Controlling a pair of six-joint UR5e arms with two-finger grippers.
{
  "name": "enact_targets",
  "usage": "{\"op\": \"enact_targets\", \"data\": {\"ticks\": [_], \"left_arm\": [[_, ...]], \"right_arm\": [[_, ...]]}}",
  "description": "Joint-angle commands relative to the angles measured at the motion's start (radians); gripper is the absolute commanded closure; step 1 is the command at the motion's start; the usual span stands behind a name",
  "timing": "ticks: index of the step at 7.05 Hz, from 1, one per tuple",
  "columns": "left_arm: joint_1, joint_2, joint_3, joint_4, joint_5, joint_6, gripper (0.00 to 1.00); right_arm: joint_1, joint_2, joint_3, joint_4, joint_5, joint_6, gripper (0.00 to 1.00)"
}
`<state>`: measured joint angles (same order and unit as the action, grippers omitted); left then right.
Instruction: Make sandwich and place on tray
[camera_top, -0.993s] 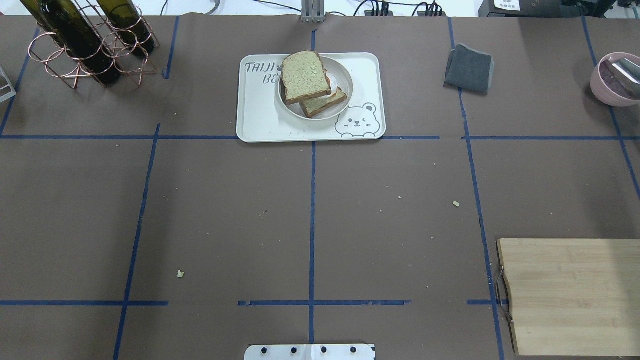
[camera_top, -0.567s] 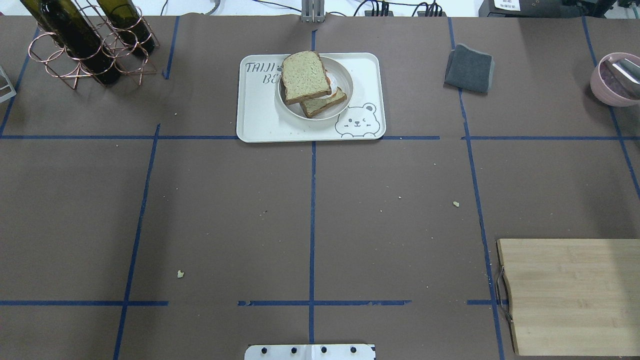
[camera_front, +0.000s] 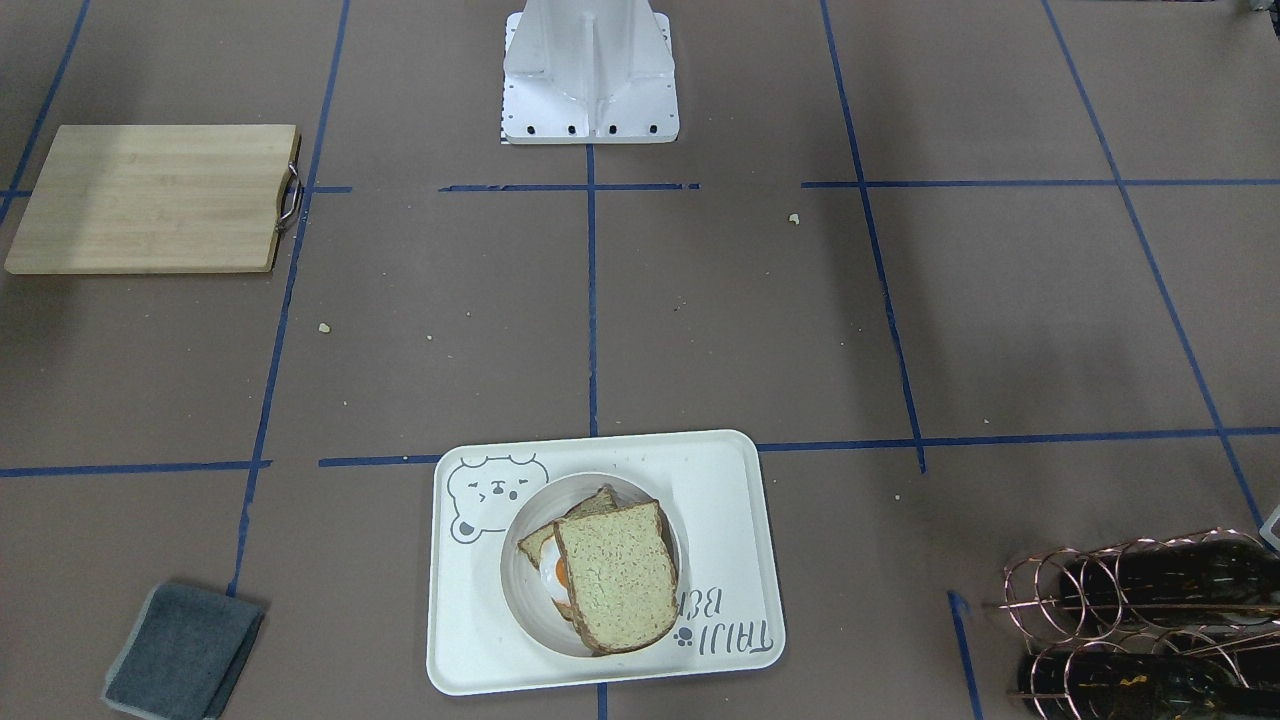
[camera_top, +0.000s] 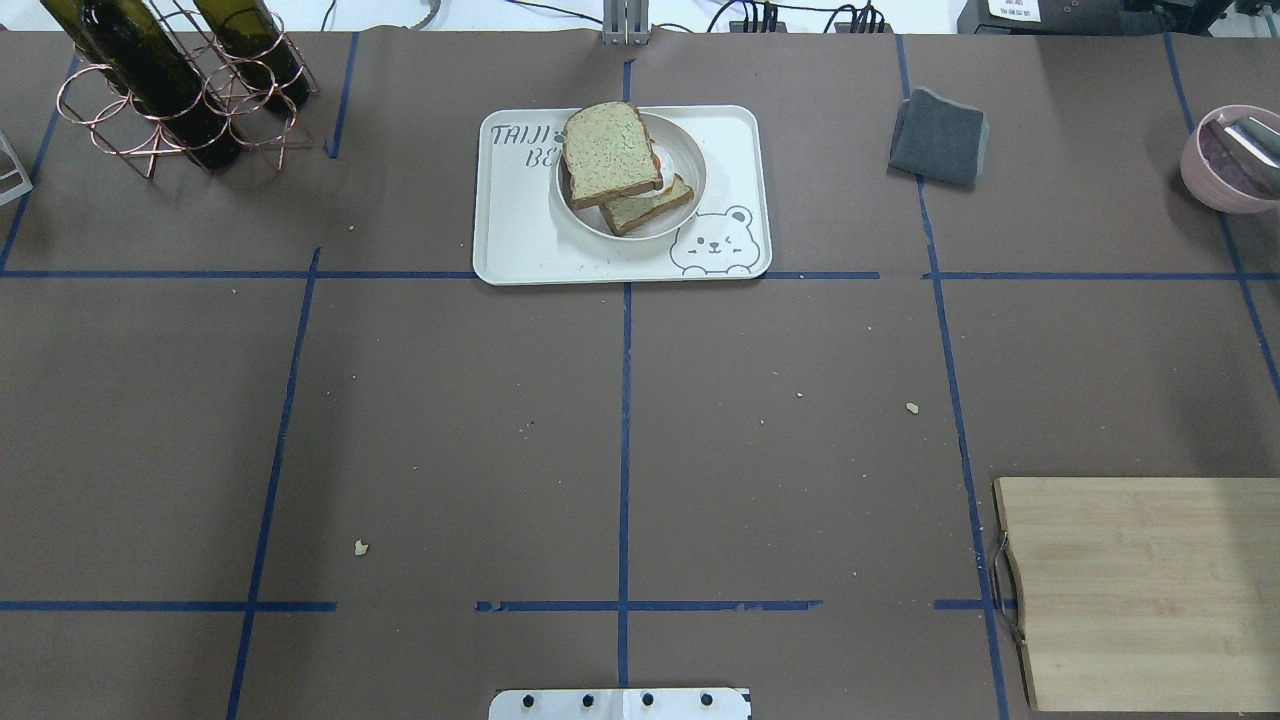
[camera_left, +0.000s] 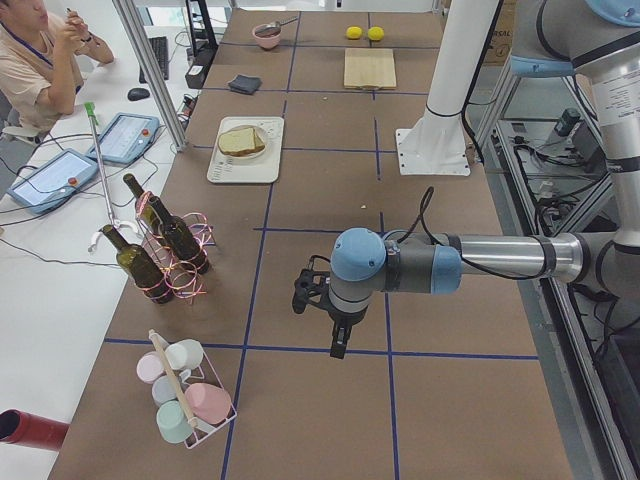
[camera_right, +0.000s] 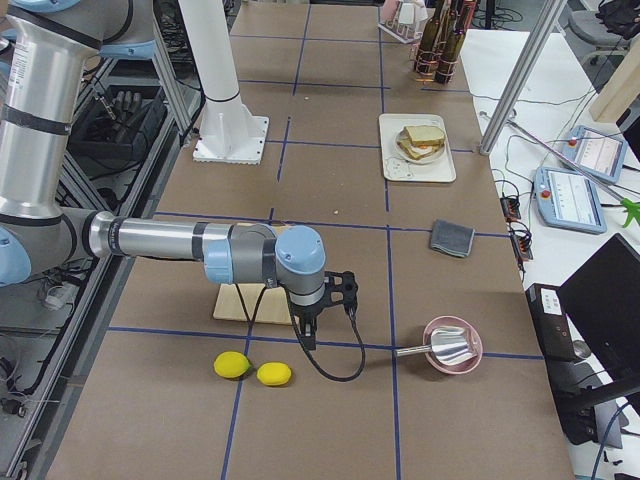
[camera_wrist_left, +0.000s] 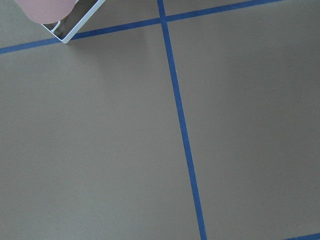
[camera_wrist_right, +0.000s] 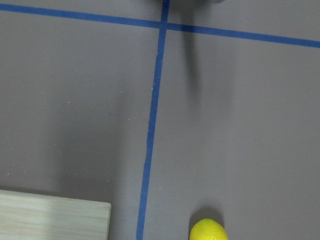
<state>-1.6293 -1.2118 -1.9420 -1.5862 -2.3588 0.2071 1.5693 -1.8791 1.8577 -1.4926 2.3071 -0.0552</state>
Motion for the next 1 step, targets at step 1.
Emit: {"op": "enact_targets", "data": {"ticks": [1], "left_arm": [[0.002, -0.002, 0.000, 0.000, 0.000, 0.000, 0.00]], "right_arm": [[0.000, 0.000, 0.000, 0.002, 0.000, -0.002, 0.00]]}}
